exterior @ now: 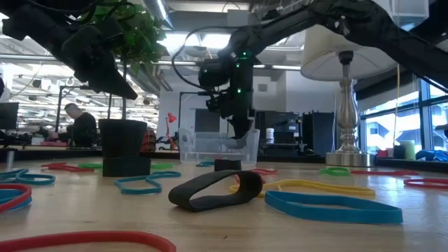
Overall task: Pick and place rubber bands into bin
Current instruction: Put the black rubber band into the transparent bin, then put the blue rubber band into the transparent bin
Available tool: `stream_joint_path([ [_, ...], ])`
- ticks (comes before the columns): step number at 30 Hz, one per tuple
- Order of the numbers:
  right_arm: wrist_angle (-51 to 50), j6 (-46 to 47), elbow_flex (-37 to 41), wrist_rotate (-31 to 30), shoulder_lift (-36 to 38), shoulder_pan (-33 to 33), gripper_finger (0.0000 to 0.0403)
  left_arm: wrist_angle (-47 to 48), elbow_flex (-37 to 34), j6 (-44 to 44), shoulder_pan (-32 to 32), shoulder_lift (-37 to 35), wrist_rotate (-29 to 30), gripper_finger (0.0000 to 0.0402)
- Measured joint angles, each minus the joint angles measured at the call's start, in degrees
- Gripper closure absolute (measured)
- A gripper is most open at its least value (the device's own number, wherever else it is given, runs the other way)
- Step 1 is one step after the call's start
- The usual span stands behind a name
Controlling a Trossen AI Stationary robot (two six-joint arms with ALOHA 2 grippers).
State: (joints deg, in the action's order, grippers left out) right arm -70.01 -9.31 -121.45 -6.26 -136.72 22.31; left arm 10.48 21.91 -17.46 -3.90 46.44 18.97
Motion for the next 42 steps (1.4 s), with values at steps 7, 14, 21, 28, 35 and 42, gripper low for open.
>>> stream_joint_path([
  [7,-0.57,1.60,-0.02,-0.13,0.32,1.15,0.0321,0.00,0.00,-1.31,0.00,0.00,0.99,0.0398],
  [14,-2.79,1.71,-0.02,-0.15,0.52,1.21,0.0263,0.00,0.02,-1.44,-0.13,0.00,0.95,0.0399],
  [21,-4.61,6.35,-0.04,-0.13,1.71,1.19,0.0252,0.00,0.02,-0.85,-0.17,0.00,-2.12,0.0396],
  [28,1.10,10.87,-0.13,0.22,9.09,-0.02,0.0333,0.00,0.03,3.03,-0.17,0.00,-7.07,0.0398],
  [35,3.34,17.38,-0.13,-2.88,15.13,-5.57,0.0394,0.22,0.04,6.23,-0.17,0.00,-10.66,0.0399],
  [42,2.79,22.75,-0.11,-13.29,16.69,-16.13,0.0399,2.84,0.07,6.27,-2.24,0.00,-11.62,0.0399],
])
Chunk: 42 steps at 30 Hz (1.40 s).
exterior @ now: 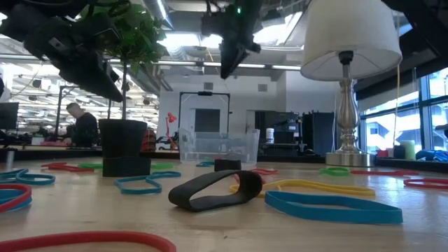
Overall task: Pick and place rubber bands into bin
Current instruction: Put the blue rubber band into the transparent bin
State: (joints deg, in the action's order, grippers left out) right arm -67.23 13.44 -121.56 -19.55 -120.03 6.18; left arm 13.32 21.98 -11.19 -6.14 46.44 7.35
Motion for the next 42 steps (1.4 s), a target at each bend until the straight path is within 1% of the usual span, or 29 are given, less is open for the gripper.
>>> stream_joint_path([
  [2,-0.06,1.76,0.00,-1.54,0.00,-2.62,0.0400,0.16,0.00,-0.02,-1.01,0.00,0.29,0.0399],
  [6,0.37,5.40,0.11,-2.08,-0.04,-6.88,0.0400,0.21,0.00,-0.05,-2.27,-0.01,0.56,0.0400],
  [8,2.63,6.18,2.22,-4.66,0.08,-8.79,0.0400,0.20,0.00,-0.09,-2.50,-0.02,0.64,0.0399],
  [10,5.71,7.02,6.23,-6.55,0.90,-10.41,0.0401,0.25,0.02,-0.10,-2.50,-0.02,0.64,0.0399],
  [14,15.97,9.92,18.32,-6.94,5.47,-12.91,0.0400,0.38,0.71,-1.14,-2.50,0.00,0.66,0.0400],
  [18,26.86,14.42,33.63,-6.31,12.68,-15.77,0.0401,2.65,3.55,-1.55,-2.80,0.35,1.03,0.0399],
  [21,35.33,18.20,45.50,-6.43,20.32,-18.40,0.0401,8.44,7.78,-1.55,-4.09,2.11,4.65,0.0400],
  [23,39.96,21.21,53.58,-6.46,25.49,-20.51,0.0400,12.15,11.17,-1.55,-5.18,4.57,6.36,0.0399],
  [28,52.92,28.79,72.05,-6.99,38.31,-27.19,0.0399,24.31,20.42,-3.18,-9.10,13.39,6.49,0.0400],
  [31,61.54,31.62,82.03,-7.89,44.84,-32.17,0.0401,34.91,26.89,-7.94,-12.53,20.34,6.31,0.0399],
  [34,70.87,31.96,89.46,-7.88,50.07,-36.48,0.0401,43.08,31.66,-15.81,-16.41,26.33,5.68,0.0399],
  [37,76.73,32.71,94.87,-8.02,53.39,-39.55,0.0401,44.70,33.39,-24.85,-20.24,30.66,1.84,0.0399],
  [39,78.01,32.82,97.09,-8.08,55.20,-40.85,0.0401,44.21,33.68,-30.74,-22.75,32.65,-1.97,0.0395],
  [42,78.43,32.51,98.87,-8.02,56.41,-41.56,0.0401,43.89,33.68,-41.96,-27.50,34.82,-5.93,0.0379],
])
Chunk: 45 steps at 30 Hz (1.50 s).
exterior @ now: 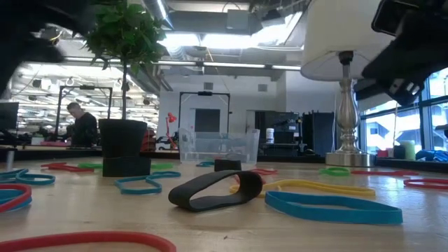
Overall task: Pick and place rubber bands into bin
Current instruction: Put the blue rubber band into the transparent bin
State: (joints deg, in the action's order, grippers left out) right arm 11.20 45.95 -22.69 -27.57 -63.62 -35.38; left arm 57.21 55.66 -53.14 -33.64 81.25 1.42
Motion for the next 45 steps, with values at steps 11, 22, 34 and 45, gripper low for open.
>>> stream_joint_path([
  [11,1.31,-6.20,0.16,2.16,0.18,-0.13,0.0399,-6.64,0.00,-26.82,-16.47,6.92,-6.79,0.0277],
  [22,1.96,-1.94,0.16,4.26,0.16,-0.13,0.0397,-12.54,-0.09,-15.81,-25.82,12.28,-6.28,0.0292],
  [34,6.86,0.93,0.14,3.63,0.14,-0.13,0.0397,-13.52,0.08,-11.61,-29.01,18.94,-4.49,0.0316],
  [45,10.54,0.40,0.14,1.57,0.14,-0.04,0.0397,-11.01,1.22,-14.05,-28.22,22.06,-4.20,0.0393],
])
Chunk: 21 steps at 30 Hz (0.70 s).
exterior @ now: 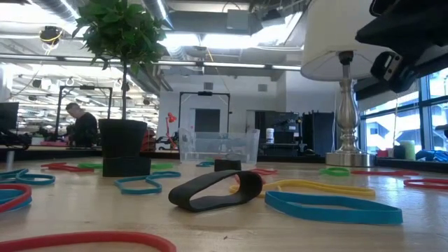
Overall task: Pick and place rubber bands into bin
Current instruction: Put the blue rubber band into the transparent bin
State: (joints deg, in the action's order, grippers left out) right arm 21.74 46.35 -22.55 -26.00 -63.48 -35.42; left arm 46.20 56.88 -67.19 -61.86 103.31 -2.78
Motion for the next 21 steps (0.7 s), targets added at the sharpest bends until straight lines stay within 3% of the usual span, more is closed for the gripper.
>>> stream_joint_path([
  [12,-0.07,-3.68,0.00,0.00,0.00,0.00,0.0397,6.41,11.19,2.35,6.67,0.78,0.90,0.0399],
  [21,-1.86,-8.88,0.00,0.15,0.00,0.00,0.0397,13.18,22.03,3.02,18.71,0.56,7.13,0.0399],
])
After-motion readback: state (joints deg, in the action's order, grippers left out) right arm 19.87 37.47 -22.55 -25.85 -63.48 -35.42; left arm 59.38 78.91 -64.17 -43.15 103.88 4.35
